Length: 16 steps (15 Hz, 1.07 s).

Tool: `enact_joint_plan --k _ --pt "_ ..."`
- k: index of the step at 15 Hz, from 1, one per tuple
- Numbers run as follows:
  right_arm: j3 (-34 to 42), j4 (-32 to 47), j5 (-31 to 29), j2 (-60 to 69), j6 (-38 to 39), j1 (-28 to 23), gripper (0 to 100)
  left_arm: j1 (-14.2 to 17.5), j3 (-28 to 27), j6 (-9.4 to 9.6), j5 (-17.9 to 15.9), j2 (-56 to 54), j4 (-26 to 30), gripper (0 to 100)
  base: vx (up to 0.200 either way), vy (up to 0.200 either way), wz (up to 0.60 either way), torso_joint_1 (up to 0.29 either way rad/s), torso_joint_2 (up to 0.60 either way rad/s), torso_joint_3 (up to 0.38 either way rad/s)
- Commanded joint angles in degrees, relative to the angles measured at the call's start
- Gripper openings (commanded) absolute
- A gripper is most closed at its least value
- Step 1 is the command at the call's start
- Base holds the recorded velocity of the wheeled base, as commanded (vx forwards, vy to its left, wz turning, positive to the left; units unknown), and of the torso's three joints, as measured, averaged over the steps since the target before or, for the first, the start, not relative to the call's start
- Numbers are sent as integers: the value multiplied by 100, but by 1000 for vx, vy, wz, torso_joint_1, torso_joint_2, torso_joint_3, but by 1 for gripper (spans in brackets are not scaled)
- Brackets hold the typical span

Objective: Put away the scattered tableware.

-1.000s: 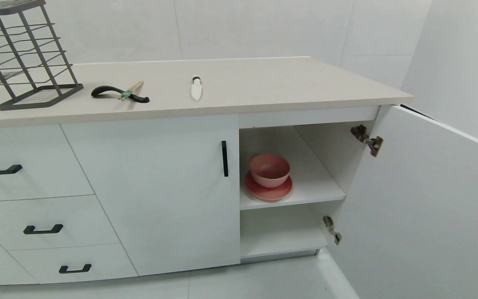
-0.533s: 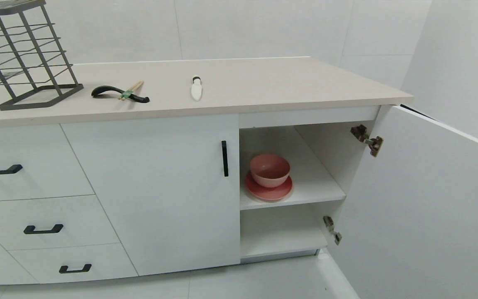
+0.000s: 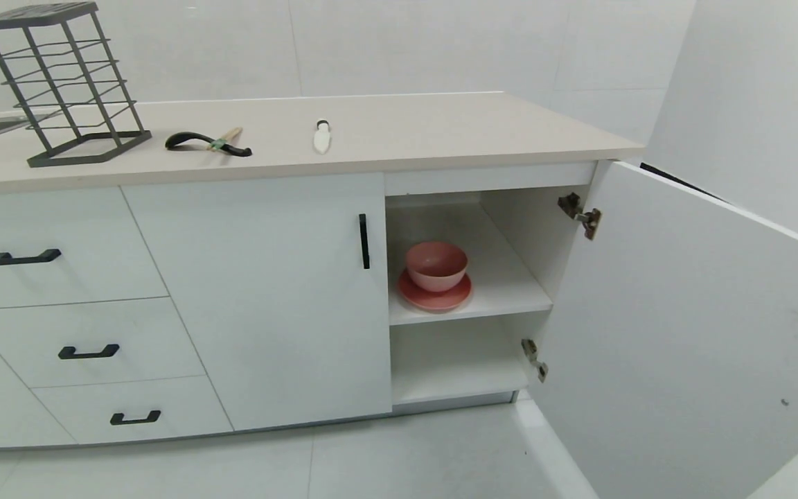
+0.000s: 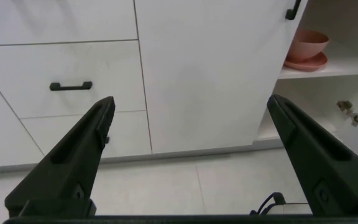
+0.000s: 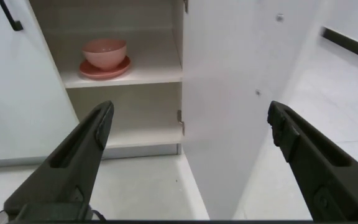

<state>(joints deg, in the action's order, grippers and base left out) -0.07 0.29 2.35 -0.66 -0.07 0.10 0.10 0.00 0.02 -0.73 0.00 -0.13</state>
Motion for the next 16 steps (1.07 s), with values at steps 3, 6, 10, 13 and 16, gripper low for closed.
enact_joint_plan --k 3,6,10,13,16 --pt "-1 6 2 -31 7 -1 100 -1 0 -2 3 9 5 100 -67 -133 0 1 4 6" --pt "-1 6 11 -31 -1 -10 100 -1 0 -11 3 9 5 100 -200 0 0 4 1 4" --pt "-1 6 2 -31 7 -1 0 -1 0 -11 3 9 5 100 -200 -100 0 5 0 2" --pt "-1 6 2 -31 -1 -1 0 -1 0 -11 3 9 5 100 0 -200 0 -4 6 4" --pt "-1 -3 2 -31 7 -1 0 -1 0 -11 3 9 5 100 0 -200 0 4 2 4"
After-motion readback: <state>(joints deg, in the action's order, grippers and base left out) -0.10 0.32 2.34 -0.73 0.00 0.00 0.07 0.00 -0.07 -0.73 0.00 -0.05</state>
